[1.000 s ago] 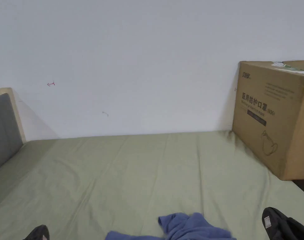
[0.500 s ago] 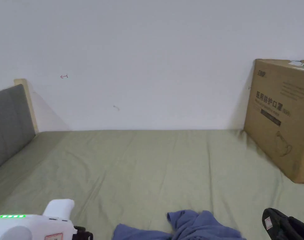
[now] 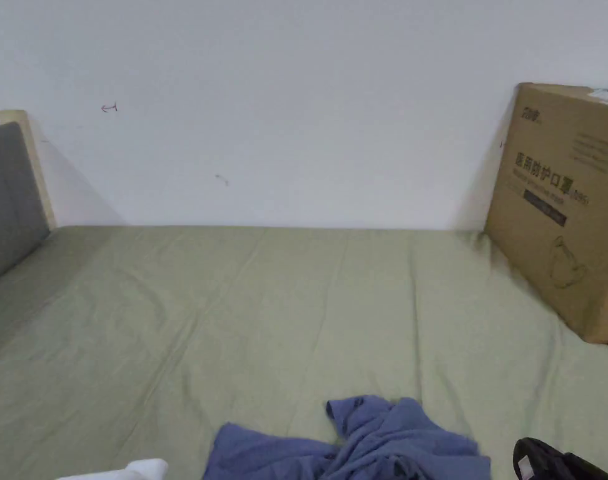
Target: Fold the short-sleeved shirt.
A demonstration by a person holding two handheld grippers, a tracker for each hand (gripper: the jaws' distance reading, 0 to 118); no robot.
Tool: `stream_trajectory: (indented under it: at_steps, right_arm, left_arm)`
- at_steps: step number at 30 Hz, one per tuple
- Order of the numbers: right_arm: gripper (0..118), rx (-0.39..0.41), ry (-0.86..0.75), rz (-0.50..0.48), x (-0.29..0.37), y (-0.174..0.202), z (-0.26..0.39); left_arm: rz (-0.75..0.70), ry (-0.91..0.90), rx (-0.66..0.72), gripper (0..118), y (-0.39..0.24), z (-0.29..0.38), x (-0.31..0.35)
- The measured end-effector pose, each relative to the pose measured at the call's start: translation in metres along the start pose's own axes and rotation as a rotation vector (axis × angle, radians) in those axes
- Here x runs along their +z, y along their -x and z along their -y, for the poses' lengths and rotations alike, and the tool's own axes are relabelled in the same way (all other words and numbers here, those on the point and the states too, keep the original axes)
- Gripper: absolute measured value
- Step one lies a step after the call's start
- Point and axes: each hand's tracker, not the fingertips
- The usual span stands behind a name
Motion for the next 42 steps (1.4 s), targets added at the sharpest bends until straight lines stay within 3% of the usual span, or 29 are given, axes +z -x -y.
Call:
stream_trajectory:
  at_steps: [1, 2, 3, 6, 10, 12, 13, 15, 17, 18, 19, 21, 25, 28, 29, 30, 31, 32, 34, 36, 42]
  right_arm:
    - [2, -0.005, 0.011, 0.003, -0.003, 0.000, 0.001]
    - [2, -0.008, 0.021, 0.007, -0.007, 0.000, 0.003]
    - [2, -0.009, 0.025, 0.007, -0.009, 0.000, 0.004]
    - [2, -0.011, 0.038, 0.006, -0.022, 0.001, 0.007]
    - [2, -0.011, 0.038, -0.046, -0.054, -0.005, -0.014]
    - [5, -0.007, 0.060, -0.084, -0.086, -0.011, -0.034]
    - [17, -0.008, 0.117, -0.131, -0.110, -0.015, -0.044]
    - [95, 0.030, 0.248, -0.179, -0.158, -0.018, -0.056]
    - [112, 0.034, 0.410, -0.222, -0.217, -0.021, -0.058]
    - [118, -0.001, 0.454, -0.245, -0.240, -0.024, -0.054]
    - [118, -0.083, 0.425, -0.300, -0.260, -0.029, -0.045]
    - [118, -0.069, 0.560, -0.226, -0.296, -0.032, -0.028]
    - [118, 0.126, 0.891, -0.135, -0.378, -0.032, 0.011]
    - [116, 0.215, 0.946, -0.001, -0.407, -0.035, 0.032]
    - [103, 0.212, 0.995, 0.019, -0.412, -0.037, 0.037]
    - [85, 0.146, 1.020, -0.033, -0.411, -0.040, 0.040]
    - [82, 0.105, 1.023, -0.055, -0.411, -0.041, 0.036]
    - [59, 0.140, 0.972, 0.004, -0.405, -0.040, 0.028]
    - [9, 0.154, 0.972, -0.051, -0.394, -0.038, 0.019]
    - [9, 0.132, 0.956, -0.119, -0.378, -0.042, 0.004]
    - [9, -0.098, 0.645, -0.188, -0.282, -0.063, -0.078]
  left_arm:
    - [-0.079, -0.061, -0.092, 74, -0.010, 0.008, 0.004]
    - [-0.105, -0.131, -0.166, 28, -0.017, 0.016, 0.015]
    - [-0.066, -0.182, -0.196, 4, -0.020, 0.022, 0.025]
    - [0.146, -0.224, -0.125, 3, -0.022, 0.033, 0.049]
    - [0.134, -0.395, -0.051, 3, -0.013, 0.041, 0.084]
    - [0.200, -0.476, 0.022, 3, -0.005, 0.038, 0.103]
    - [0.233, -0.514, 0.052, 3, -0.001, 0.040, 0.111]
    - [0.279, -0.553, 0.067, 3, 0.002, 0.038, 0.125]
    - [0.262, -0.545, 0.050, 3, 0.003, 0.038, 0.130]
    - [0.254, -0.541, 0.045, 3, 0.002, 0.037, 0.130]
    - [0.248, -0.538, 0.040, 3, 0.001, 0.035, 0.130]
    - [0.250, -0.539, 0.032, 3, 0.002, 0.038, 0.130]
    - [0.205, -0.540, -0.028, 3, -0.002, 0.039, 0.125]
    - [0.189, -0.521, -0.038, 3, -0.003, 0.037, 0.118]
    - [0.189, -0.506, -0.030, 3, -0.001, 0.037, 0.115]
    - [0.191, -0.495, -0.018, 3, 0.001, 0.037, 0.112]
    - [0.192, -0.487, -0.003, 3, 0.002, 0.037, 0.110]
    - [0.189, -0.483, 0.007, 3, 0.004, 0.038, 0.108]
    - [0.185, -0.481, 0.020, 3, 0.004, 0.040, 0.108]
    - [0.186, -0.486, 0.035, 3, 0.003, 0.042, 0.111]
    - [0.246, -0.526, 0.040, 3, 0.002, 0.039, 0.165]
